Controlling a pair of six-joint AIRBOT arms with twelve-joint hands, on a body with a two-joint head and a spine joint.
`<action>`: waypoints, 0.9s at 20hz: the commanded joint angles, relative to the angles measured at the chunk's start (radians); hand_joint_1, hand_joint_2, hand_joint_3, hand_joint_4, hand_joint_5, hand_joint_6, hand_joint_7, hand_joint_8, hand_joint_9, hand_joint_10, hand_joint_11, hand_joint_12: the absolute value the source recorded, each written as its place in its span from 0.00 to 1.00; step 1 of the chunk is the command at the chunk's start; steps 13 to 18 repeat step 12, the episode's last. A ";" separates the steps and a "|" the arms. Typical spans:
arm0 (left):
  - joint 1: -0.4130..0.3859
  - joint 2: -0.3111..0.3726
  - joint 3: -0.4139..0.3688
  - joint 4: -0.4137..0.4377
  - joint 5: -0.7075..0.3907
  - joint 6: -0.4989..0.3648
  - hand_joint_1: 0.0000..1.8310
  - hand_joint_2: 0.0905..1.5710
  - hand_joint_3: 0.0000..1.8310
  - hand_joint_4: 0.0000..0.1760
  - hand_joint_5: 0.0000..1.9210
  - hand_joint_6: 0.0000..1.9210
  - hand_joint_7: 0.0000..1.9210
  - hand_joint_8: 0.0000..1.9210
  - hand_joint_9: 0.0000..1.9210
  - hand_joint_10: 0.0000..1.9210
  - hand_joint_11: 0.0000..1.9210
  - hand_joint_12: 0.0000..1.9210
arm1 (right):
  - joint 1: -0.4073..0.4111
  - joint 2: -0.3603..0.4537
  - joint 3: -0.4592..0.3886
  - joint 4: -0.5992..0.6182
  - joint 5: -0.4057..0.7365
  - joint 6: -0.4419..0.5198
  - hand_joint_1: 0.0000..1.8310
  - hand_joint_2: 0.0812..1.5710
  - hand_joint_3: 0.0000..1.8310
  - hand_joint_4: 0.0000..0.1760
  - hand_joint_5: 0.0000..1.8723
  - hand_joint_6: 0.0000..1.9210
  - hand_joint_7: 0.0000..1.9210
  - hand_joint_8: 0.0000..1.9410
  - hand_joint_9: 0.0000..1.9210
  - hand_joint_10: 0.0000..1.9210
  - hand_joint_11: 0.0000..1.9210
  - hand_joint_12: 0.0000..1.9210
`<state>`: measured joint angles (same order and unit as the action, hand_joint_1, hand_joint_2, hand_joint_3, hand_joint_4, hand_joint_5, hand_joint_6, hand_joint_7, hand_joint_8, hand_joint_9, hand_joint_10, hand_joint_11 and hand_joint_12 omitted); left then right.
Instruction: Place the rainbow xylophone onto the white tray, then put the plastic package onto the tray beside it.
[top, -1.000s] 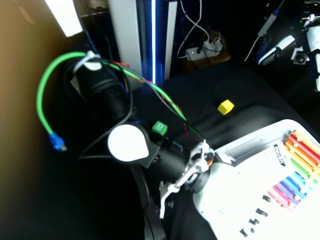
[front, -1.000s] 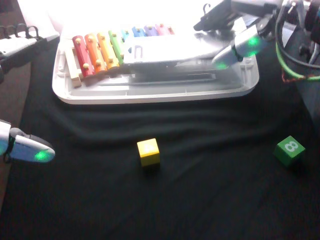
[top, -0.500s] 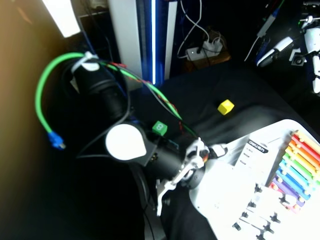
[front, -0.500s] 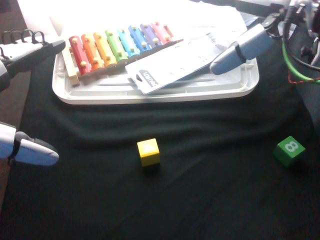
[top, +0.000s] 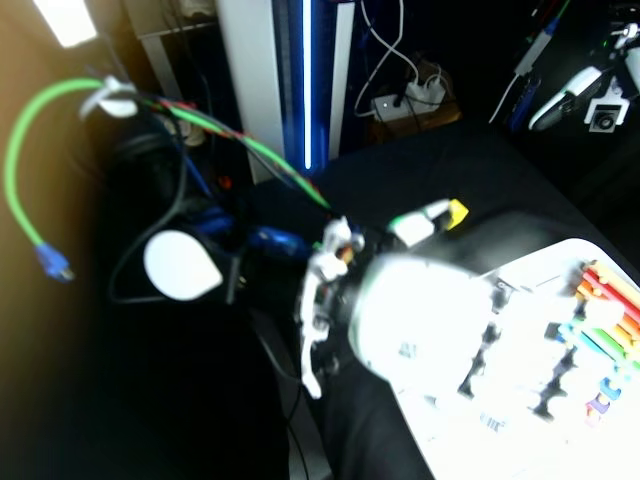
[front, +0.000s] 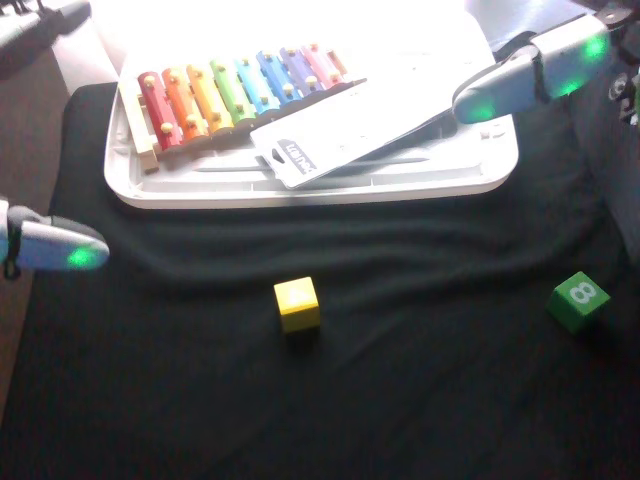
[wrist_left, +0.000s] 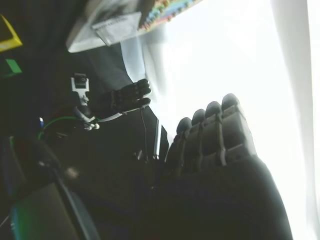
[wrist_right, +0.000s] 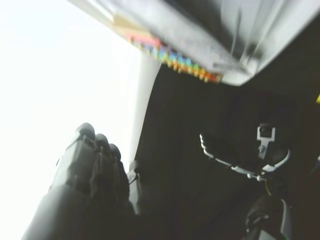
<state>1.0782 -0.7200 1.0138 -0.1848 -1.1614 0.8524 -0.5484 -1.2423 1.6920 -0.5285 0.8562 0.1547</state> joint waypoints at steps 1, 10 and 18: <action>-0.006 0.004 -0.003 -0.022 -0.163 -0.004 0.43 0.38 0.01 0.00 0.00 0.00 0.01 0.00 0.00 0.00 0.00 0.00 | 0.007 0.011 -0.015 0.073 0.124 -0.017 0.37 0.34 0.00 1.00 0.00 0.00 0.00 0.00 0.00 0.00 0.00 0.00; -0.003 0.009 -0.043 -0.054 -0.398 0.021 0.50 0.39 0.01 0.00 0.00 0.00 0.00 0.00 0.00 0.00 0.00 0.00 | -0.028 0.111 -0.171 0.176 0.317 -0.139 0.34 0.41 0.00 1.00 0.00 0.00 0.00 0.00 0.00 0.00 0.00 0.00; 0.009 0.011 -0.058 -0.073 -0.461 0.028 0.41 0.45 0.03 0.01 0.00 0.00 0.00 0.00 0.00 0.00 0.00 0.00 | -0.028 0.160 -0.239 0.184 0.332 -0.200 0.34 0.50 0.02 1.00 0.00 0.00 0.00 0.00 0.00 0.00 0.00 0.00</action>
